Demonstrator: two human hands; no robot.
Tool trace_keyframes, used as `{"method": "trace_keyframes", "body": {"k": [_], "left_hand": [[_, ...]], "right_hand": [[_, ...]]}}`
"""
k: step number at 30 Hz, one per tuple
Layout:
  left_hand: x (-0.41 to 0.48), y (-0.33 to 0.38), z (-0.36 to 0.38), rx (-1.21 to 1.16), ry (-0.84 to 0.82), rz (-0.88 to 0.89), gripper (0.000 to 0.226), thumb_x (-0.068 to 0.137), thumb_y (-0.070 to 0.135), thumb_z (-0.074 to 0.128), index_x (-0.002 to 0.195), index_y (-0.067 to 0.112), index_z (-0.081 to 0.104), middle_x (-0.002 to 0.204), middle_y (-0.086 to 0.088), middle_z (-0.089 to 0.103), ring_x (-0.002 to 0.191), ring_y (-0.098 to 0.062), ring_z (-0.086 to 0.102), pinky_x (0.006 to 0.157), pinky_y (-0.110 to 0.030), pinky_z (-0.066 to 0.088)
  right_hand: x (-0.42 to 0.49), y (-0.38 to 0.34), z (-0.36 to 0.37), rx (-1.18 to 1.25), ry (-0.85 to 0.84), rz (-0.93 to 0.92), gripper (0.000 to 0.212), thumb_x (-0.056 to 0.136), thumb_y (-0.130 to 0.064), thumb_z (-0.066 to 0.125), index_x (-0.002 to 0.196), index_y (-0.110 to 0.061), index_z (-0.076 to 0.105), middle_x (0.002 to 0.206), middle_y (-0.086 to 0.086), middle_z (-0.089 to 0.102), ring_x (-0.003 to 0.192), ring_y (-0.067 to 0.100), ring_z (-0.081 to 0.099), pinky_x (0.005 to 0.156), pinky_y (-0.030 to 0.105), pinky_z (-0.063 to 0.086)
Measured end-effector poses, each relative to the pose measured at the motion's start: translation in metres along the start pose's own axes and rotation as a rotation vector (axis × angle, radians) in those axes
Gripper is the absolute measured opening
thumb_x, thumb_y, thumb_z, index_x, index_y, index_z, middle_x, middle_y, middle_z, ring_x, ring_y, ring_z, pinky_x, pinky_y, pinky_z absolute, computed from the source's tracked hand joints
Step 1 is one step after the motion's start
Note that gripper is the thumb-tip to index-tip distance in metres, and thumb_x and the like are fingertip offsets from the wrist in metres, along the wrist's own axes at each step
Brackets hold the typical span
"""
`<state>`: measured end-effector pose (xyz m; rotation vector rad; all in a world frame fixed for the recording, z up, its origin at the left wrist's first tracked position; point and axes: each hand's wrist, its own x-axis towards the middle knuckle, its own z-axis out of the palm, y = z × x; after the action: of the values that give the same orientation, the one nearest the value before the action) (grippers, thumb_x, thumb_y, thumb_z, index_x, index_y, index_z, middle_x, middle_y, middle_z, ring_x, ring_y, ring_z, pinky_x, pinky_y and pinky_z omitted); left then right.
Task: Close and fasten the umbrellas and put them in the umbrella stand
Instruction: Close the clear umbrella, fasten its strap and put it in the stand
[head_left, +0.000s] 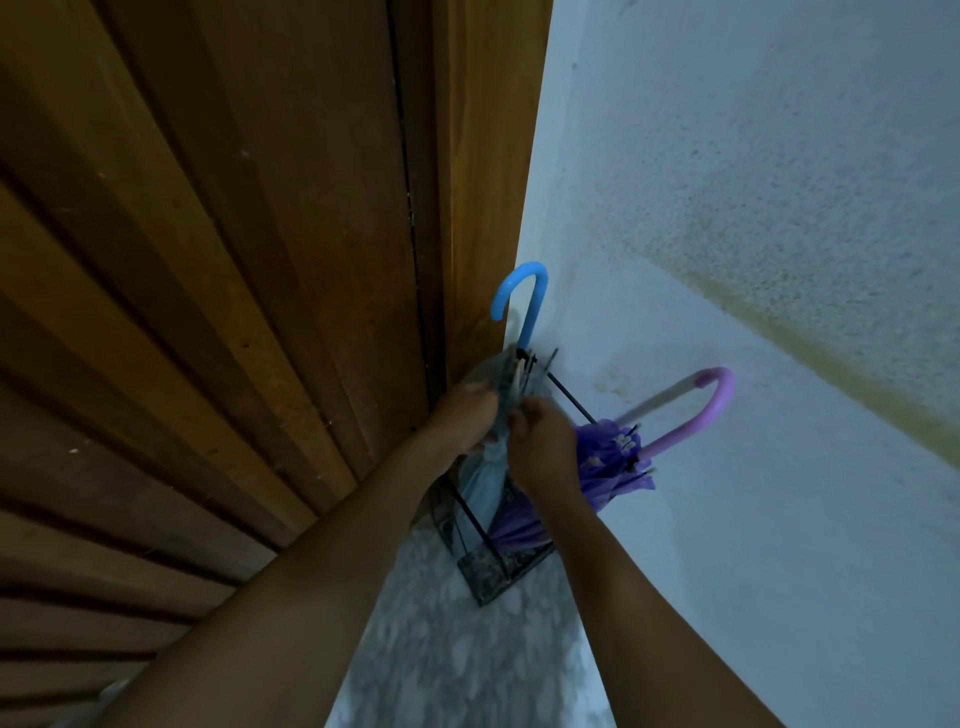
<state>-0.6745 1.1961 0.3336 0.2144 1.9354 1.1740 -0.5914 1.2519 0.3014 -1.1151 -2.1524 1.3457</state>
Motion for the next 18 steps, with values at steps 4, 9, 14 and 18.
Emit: {"method": "trace_keyframes", "body": {"k": [4, 9, 14, 18], "left_hand": [[-0.004, 0.005, 0.000, -0.039, -0.011, -0.007, 0.032, 0.103, 0.031, 0.035, 0.130, 0.024, 0.050, 0.100, -0.003, 0.060, 0.090, -0.022, 0.060, 0.090, -0.039, 0.051], [0.000, 0.000, 0.005, -0.019, 0.017, 0.022, 0.029, 0.102, 0.021, 0.035, 0.082, 0.032, 0.052, 0.081, 0.002, 0.055, 0.081, -0.019, 0.057, 0.077, -0.032, 0.050], [0.005, -0.011, 0.005, 0.009, -0.054, 0.004, 0.028, 0.102, 0.023, 0.035, 0.119, 0.029, 0.056, 0.121, -0.009, 0.062, 0.109, -0.028, 0.059, 0.067, -0.028, 0.047], [0.005, -0.006, -0.003, -0.011, -0.085, -0.016, 0.046, 0.101, 0.021, 0.035, 0.145, 0.034, 0.034, 0.127, -0.004, 0.056, 0.105, -0.021, 0.056, 0.061, -0.028, 0.045]], "right_hand": [[-0.001, -0.005, -0.007, -0.016, 0.017, -0.009, 0.019, 0.099, -0.005, 0.048, 0.112, -0.001, 0.061, 0.097, 0.006, 0.060, 0.071, 0.008, 0.052, 0.056, 0.006, 0.036], [-0.003, 0.001, -0.006, -0.002, 0.025, 0.009, 0.022, 0.099, -0.004, 0.046, 0.113, -0.001, 0.063, 0.103, 0.008, 0.064, 0.069, 0.001, 0.050, 0.055, 0.000, 0.039], [-0.006, 0.006, -0.005, 0.005, -0.058, 0.034, 0.033, 0.100, 0.001, 0.039, 0.129, -0.003, 0.054, 0.101, 0.000, 0.055, 0.076, -0.001, 0.050, 0.054, -0.003, 0.038], [0.000, 0.001, -0.008, 0.054, -0.066, 0.087, 0.035, 0.098, 0.001, 0.042, 0.132, -0.004, 0.048, 0.104, 0.006, 0.058, 0.070, -0.002, 0.051, 0.054, 0.007, 0.044]]}}
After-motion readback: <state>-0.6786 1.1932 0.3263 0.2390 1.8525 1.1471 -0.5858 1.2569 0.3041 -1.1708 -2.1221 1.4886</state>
